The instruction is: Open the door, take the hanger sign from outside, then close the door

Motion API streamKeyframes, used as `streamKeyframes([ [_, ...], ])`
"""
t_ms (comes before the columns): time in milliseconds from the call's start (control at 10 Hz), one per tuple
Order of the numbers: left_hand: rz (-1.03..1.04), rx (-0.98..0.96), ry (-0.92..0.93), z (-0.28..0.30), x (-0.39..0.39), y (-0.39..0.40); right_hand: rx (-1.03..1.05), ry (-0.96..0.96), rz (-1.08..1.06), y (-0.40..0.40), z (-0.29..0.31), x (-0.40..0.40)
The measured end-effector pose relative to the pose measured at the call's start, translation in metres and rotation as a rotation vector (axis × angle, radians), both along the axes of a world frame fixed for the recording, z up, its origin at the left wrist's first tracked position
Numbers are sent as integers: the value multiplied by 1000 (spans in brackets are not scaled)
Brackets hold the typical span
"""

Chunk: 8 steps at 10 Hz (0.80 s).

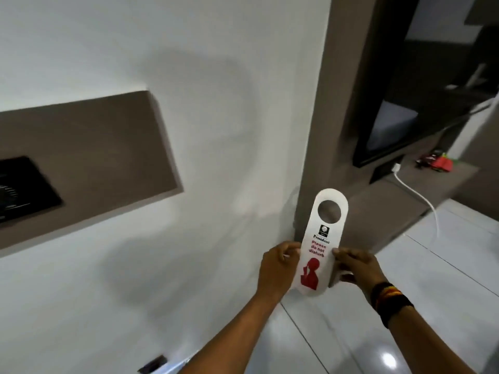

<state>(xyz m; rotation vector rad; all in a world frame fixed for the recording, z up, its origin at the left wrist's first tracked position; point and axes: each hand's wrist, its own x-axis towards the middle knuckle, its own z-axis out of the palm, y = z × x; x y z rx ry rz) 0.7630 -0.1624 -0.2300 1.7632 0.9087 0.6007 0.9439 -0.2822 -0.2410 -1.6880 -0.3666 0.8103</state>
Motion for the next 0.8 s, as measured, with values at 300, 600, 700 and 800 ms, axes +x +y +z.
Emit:
streamKeyframes([
  [300,-143,-440,125,-54,138,10,-176,233,-393,35,-61,123],
  [600,-175,-466,228,-103,194,37,-311,219,-442,79,-117,174],
  [700,-196,-440,264,-112,194,39,-448,10,-345,84,-120,172],
  [800,-120,-252,259,-120,187,34,-465,-319,-285,87,-117,147],
])
